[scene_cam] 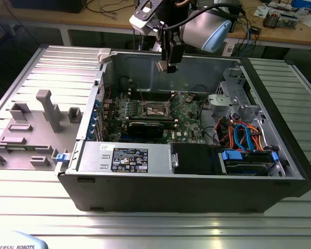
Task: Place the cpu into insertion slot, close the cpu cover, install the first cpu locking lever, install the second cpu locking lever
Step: 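Place the cpu into insertion slot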
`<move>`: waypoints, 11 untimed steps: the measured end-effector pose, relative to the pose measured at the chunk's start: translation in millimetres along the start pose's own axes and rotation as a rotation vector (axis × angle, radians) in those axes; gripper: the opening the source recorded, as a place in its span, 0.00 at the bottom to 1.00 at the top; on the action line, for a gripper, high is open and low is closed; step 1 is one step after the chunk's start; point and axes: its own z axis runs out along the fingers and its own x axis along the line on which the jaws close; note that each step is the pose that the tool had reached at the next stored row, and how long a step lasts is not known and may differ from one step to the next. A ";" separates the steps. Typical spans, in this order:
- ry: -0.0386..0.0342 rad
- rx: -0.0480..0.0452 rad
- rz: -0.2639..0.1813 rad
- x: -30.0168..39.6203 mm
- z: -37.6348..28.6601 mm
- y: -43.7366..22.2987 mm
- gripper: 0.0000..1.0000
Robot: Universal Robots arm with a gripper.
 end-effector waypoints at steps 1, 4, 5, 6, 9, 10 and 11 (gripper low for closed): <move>0.0000 -0.0001 0.000 0.0 0.0 0.0 0.54; 0.0001 0.0000 0.000 0.0 0.0 0.0 0.54; 0.0000 0.0000 0.000 0.0 0.0 0.0 0.54; 0.0000 0.0000 0.000 0.0 0.0 0.0 0.54; -0.0002 0.0001 0.002 0.2 0.0 -0.6 0.54; -0.0011 -0.0003 0.016 0.3 0.3 -0.9 0.54; -0.0019 -0.0005 0.028 0.4 0.7 -1.7 0.54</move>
